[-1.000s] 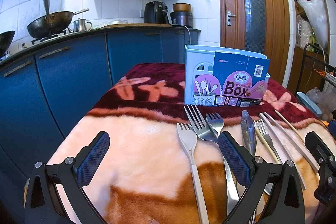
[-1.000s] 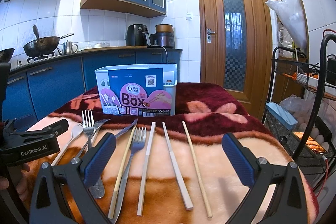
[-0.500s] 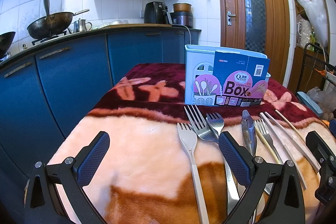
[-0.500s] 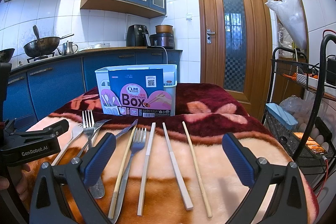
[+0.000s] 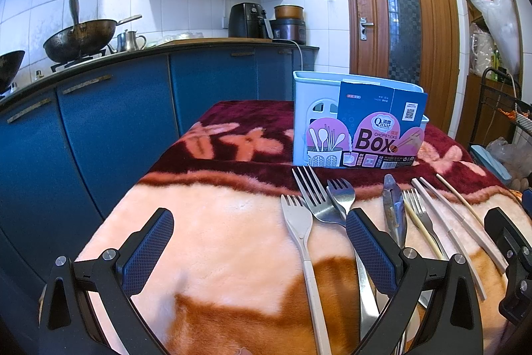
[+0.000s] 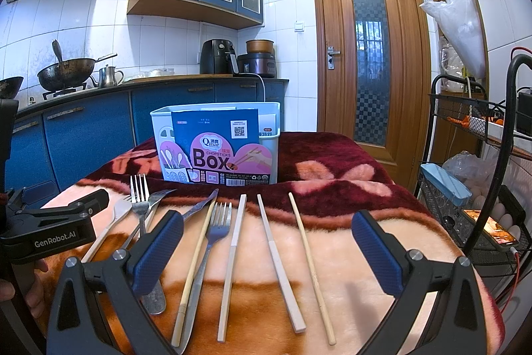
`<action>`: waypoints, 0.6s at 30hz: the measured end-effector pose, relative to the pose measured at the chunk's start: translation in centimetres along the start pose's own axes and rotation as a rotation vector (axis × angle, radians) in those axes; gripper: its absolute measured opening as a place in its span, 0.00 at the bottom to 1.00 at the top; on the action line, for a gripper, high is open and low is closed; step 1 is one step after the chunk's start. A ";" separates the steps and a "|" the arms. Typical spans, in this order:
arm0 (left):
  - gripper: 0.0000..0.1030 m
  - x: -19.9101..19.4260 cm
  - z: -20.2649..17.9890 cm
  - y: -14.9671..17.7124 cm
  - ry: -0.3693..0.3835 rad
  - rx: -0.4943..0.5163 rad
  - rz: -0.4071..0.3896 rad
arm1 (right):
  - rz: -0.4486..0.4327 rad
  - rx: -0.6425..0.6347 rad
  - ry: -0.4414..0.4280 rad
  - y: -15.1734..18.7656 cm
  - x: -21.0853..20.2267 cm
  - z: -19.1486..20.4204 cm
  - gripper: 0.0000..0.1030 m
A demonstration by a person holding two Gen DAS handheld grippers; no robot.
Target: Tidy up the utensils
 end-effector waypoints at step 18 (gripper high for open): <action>1.00 -0.1 0.1 0.0 -0.002 -0.001 0.002 | 0.001 0.003 -0.002 0.1 0.1 -0.1 1.00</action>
Point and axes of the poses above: each gripper's, at about its wrist camera, not at the fingertips, and x roughly the way its jaws point, z to its left, y to its underside, the point moved 4 cm from there along x, roughly the way its jaws point, and after that the axes turned 11 degrees about -x, right-handed, at the moved point
